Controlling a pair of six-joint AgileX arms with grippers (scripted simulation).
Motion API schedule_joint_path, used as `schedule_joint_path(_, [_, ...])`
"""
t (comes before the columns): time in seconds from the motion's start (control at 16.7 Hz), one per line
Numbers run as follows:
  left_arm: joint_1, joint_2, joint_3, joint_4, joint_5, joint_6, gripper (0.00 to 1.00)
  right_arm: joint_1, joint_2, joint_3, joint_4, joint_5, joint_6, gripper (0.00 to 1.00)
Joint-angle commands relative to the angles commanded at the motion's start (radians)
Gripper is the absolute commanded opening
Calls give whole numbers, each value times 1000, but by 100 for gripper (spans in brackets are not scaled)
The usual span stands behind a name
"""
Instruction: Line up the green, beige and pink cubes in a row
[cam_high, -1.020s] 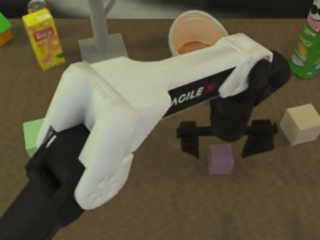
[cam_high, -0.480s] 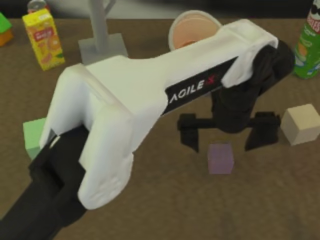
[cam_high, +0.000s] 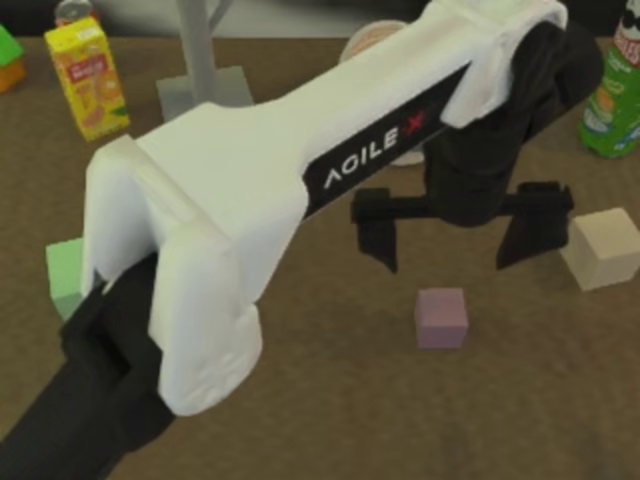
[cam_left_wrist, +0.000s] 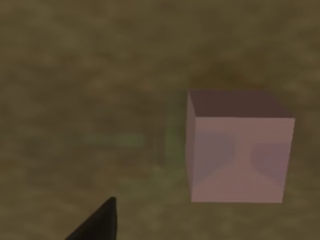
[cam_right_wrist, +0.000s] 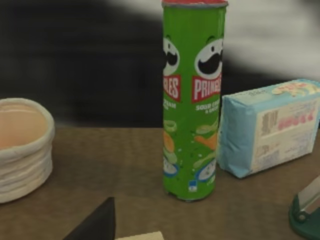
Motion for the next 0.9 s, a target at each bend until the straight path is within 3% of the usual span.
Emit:
schedule_joint_path(0.42, [41, -101, -96, 66, -4, 13, 100, 10, 78, 78, -56, -4, -5, 100])
schedule_joint_path(0.66, [159, -366, -349, 223, -11, 54, 100, 24, 284, 273, -188, -5, -19, 100])
schedule_joint_path(0.9, [318, -774, -737, 441, -16, 136, 100, 42, 616, 542, -378, -2, -41, 100])
